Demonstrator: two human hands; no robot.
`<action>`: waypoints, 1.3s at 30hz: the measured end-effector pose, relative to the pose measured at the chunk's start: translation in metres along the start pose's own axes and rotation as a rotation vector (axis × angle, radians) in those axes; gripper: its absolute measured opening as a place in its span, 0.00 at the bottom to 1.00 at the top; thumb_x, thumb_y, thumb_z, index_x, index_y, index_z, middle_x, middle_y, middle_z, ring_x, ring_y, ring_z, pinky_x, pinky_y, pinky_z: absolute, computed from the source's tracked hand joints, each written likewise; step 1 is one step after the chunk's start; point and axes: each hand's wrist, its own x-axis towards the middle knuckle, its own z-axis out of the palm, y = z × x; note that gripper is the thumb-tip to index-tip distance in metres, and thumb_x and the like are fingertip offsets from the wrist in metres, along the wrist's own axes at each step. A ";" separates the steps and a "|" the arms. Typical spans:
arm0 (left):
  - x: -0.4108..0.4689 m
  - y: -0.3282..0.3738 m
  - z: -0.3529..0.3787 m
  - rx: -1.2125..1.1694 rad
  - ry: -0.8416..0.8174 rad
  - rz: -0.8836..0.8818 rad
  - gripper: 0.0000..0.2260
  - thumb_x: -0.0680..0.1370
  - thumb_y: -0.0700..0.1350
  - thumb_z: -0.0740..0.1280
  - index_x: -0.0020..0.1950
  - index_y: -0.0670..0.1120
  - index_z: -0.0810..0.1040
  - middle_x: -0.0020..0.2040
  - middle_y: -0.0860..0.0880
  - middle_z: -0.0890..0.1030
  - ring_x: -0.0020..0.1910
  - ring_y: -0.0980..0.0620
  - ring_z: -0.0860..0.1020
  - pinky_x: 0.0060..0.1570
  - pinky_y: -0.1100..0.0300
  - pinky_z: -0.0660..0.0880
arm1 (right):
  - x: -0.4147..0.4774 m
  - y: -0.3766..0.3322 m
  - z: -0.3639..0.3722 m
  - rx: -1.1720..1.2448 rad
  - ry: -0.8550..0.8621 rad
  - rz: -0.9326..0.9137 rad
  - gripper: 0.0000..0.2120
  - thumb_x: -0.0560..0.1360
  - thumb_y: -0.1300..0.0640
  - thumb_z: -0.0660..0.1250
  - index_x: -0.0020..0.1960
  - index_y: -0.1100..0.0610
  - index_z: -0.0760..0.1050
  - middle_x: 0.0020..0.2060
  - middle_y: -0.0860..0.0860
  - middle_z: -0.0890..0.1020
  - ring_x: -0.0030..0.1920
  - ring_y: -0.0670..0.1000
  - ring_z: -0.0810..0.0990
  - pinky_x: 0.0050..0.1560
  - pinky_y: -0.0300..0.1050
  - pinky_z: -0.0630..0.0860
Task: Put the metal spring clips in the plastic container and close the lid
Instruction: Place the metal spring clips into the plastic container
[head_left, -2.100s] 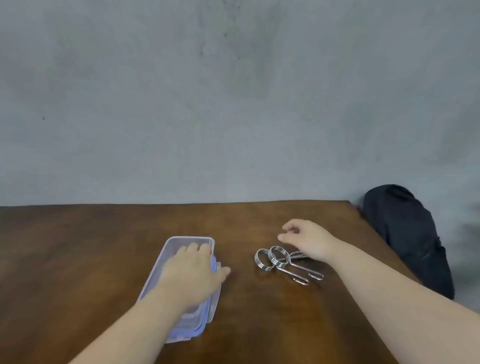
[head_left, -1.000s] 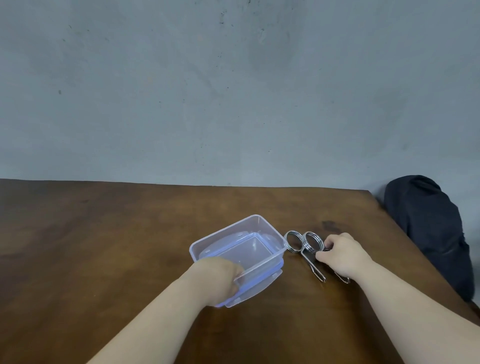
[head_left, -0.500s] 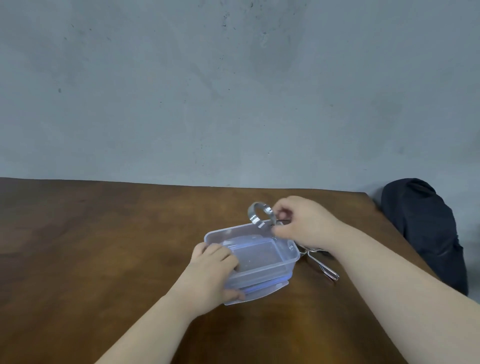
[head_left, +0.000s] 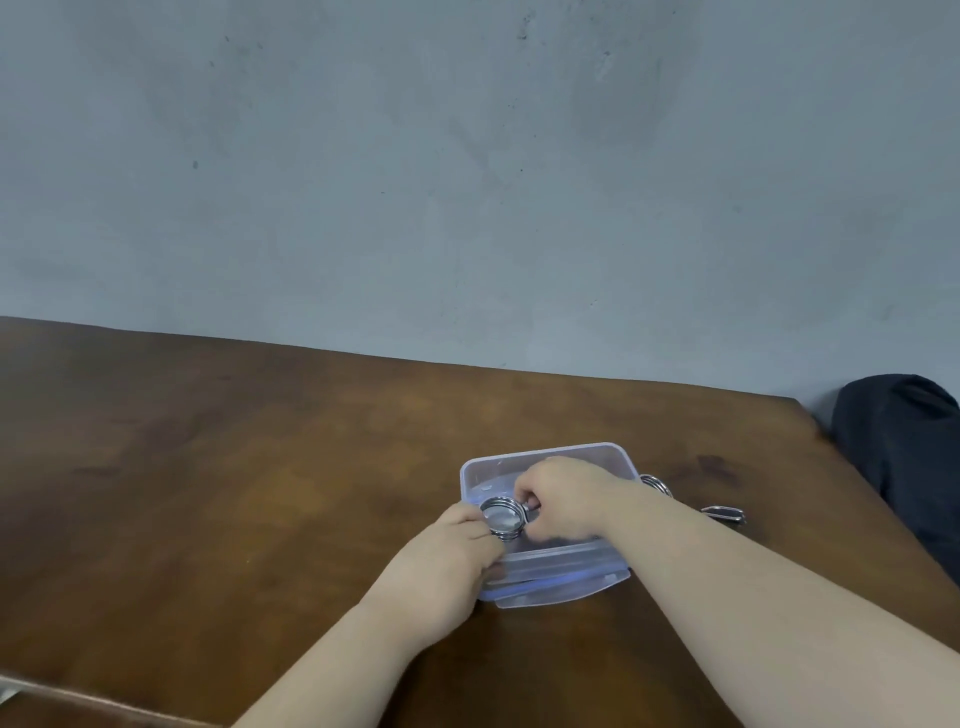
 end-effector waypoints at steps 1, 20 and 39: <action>0.000 0.000 -0.001 0.000 -0.001 0.001 0.11 0.77 0.46 0.58 0.37 0.49 0.76 0.38 0.53 0.79 0.49 0.51 0.74 0.53 0.59 0.72 | 0.002 -0.001 0.002 -0.016 0.002 -0.016 0.07 0.67 0.50 0.72 0.43 0.49 0.77 0.42 0.48 0.83 0.45 0.53 0.79 0.45 0.52 0.78; 0.004 0.002 -0.005 0.006 -0.077 -0.028 0.10 0.79 0.48 0.59 0.38 0.53 0.72 0.38 0.61 0.71 0.50 0.55 0.69 0.50 0.60 0.74 | -0.041 0.042 -0.018 0.308 0.463 -0.006 0.08 0.75 0.55 0.73 0.54 0.50 0.85 0.50 0.42 0.85 0.50 0.42 0.81 0.57 0.44 0.75; 0.016 0.007 -0.003 -0.006 -0.139 -0.072 0.13 0.77 0.39 0.67 0.34 0.50 0.70 0.33 0.60 0.71 0.47 0.61 0.67 0.44 0.68 0.68 | -0.097 0.147 0.041 0.034 0.196 0.535 0.30 0.70 0.35 0.66 0.69 0.46 0.73 0.60 0.49 0.74 0.62 0.54 0.72 0.62 0.52 0.72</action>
